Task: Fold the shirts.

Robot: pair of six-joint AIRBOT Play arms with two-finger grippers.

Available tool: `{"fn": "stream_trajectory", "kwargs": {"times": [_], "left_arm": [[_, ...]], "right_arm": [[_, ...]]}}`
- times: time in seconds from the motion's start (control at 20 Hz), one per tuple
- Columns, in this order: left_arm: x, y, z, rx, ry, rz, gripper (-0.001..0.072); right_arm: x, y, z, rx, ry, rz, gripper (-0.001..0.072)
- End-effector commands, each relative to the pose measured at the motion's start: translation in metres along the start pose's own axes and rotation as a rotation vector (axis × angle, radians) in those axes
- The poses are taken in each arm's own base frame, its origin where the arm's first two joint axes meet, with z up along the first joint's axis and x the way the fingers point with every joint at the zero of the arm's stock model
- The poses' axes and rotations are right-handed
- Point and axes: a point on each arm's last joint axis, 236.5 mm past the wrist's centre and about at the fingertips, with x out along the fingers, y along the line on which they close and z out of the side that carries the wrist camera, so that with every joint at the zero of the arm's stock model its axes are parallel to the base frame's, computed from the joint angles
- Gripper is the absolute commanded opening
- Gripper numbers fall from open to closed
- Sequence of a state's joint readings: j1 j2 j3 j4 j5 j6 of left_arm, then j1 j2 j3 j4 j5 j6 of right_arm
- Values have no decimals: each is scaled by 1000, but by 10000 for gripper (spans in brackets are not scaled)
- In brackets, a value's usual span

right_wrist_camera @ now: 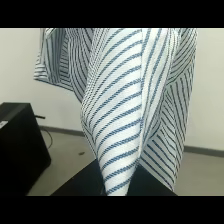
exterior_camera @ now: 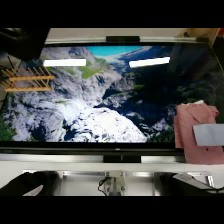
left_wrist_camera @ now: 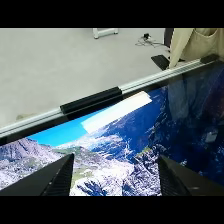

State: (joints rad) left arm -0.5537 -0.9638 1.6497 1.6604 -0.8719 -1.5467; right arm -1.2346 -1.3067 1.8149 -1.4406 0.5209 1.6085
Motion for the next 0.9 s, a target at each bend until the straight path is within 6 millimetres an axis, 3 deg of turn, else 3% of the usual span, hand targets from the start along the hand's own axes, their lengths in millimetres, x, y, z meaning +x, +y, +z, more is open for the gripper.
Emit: {"fn": "stream_trajectory", "kwargs": {"times": [0.0, 0.25, 0.45, 0.7, 0.85], "left_arm": [[5, -1, -5, -18, 16, -1, 608], [8, -1, -6, -44, 22, -2, 608], [9, -2, -7, -44, 24, -2, 608], [9, -1, -7, -43, 24, -2, 608], [10, -1, -7, -43, 21, -2, 608]], "right_arm": [[7, -23, 0, 49, -16, -28, 55], [5, -54, 18, 122, -63, -60, 55], [-3, -89, 10, 136, -9, -123, 56], [-38, -140, 28, 131, -17, -236, 56], [-62, -175, 23, 125, 31, -322, 57]]}}
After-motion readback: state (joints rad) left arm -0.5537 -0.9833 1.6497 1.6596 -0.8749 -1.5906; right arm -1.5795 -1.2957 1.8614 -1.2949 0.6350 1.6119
